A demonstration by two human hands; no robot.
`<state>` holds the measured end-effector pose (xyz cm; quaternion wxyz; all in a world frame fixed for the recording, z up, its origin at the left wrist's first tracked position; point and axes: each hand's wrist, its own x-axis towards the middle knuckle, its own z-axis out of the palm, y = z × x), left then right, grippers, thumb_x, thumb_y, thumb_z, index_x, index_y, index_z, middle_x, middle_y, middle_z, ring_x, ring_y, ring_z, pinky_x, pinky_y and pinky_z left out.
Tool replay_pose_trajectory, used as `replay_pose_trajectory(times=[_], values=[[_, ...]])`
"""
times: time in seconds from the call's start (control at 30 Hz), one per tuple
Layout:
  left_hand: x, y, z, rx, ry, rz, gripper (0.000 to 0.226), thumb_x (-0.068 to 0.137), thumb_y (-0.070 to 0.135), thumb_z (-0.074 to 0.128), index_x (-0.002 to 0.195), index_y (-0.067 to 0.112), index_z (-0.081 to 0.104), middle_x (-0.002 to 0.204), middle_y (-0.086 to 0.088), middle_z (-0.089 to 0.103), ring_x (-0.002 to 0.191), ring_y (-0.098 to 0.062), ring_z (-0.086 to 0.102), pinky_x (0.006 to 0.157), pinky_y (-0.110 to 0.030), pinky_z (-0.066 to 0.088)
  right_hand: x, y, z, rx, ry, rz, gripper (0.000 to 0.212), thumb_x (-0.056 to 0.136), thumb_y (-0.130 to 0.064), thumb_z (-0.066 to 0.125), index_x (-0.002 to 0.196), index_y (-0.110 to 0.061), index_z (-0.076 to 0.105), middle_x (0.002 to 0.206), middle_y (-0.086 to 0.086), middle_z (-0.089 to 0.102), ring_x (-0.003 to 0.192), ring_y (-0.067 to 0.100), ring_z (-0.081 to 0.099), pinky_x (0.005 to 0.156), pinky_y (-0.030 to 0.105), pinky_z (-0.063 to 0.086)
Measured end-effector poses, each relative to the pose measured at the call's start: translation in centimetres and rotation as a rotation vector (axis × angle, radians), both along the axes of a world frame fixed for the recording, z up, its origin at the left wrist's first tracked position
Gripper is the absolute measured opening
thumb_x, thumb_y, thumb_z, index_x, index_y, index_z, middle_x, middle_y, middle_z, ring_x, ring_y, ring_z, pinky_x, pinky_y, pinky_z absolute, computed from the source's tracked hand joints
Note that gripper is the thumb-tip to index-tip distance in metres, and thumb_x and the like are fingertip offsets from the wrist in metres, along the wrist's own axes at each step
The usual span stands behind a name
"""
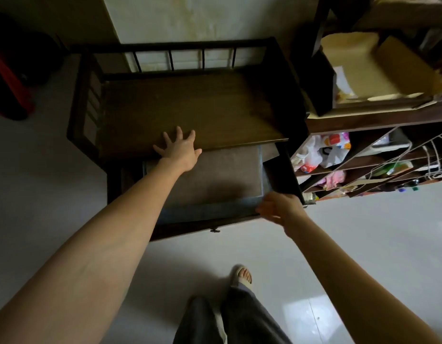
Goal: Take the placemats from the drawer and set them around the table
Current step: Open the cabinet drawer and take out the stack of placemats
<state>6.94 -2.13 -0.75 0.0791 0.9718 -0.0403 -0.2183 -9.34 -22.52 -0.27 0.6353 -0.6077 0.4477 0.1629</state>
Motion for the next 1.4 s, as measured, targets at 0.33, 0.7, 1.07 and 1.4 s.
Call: replay_pose_trajectory(times=[0.33,0.7,1.07,1.4], values=[[1.1,-4.9,-0.3,0.025,0.014,-0.007,0.069,0.099,0.048,0.040,0.153,0.035,0.000,0.161,-0.005,-0.014,0.147,-0.037,-0.012,0.113,-0.068,0.004,10.3,-3.2,-4.5,-0.352,0.075,0.326,0.113,0.062,-0.054,0.082,0.147,-0.008,0.022,0.146,0.016,0.036,0.134,0.037,0.038,0.110,0.051,0.036],[0.9,-4.9,-1.2,0.033,-0.035,-0.001,0.068,0.098,0.053,0.036,0.153,0.037,-0.001,0.161,-0.004,-0.014,0.146,-0.038,-0.014,0.111,-0.070,0.003,12.1,-2.0,-5.7,-0.230,0.191,0.132,0.108,0.044,-0.057,0.087,0.130,-0.007,0.045,0.128,0.012,0.053,0.120,0.032,0.050,0.103,0.047,0.044],[0.7,-5.0,-1.1,0.049,-0.038,-0.010,0.068,0.098,0.053,0.033,0.153,0.036,-0.002,0.161,-0.006,-0.014,0.146,-0.039,-0.013,0.111,-0.070,0.004,10.6,-2.0,-5.1,-0.125,0.194,0.106,0.087,0.060,-0.041,0.087,0.128,-0.008,0.045,0.119,0.007,0.056,0.114,0.031,0.055,0.095,0.042,0.048],[1.2,-4.5,-1.0,-0.002,0.037,-0.034,0.066,0.101,0.047,0.033,0.152,0.036,-0.007,0.160,-0.006,-0.021,0.144,-0.039,-0.020,0.110,-0.070,-0.002,10.1,-1.8,-3.6,0.016,0.145,0.182,0.077,0.071,-0.038,0.080,0.132,-0.008,0.043,0.127,0.013,0.055,0.112,0.031,0.055,0.094,0.044,0.049]])
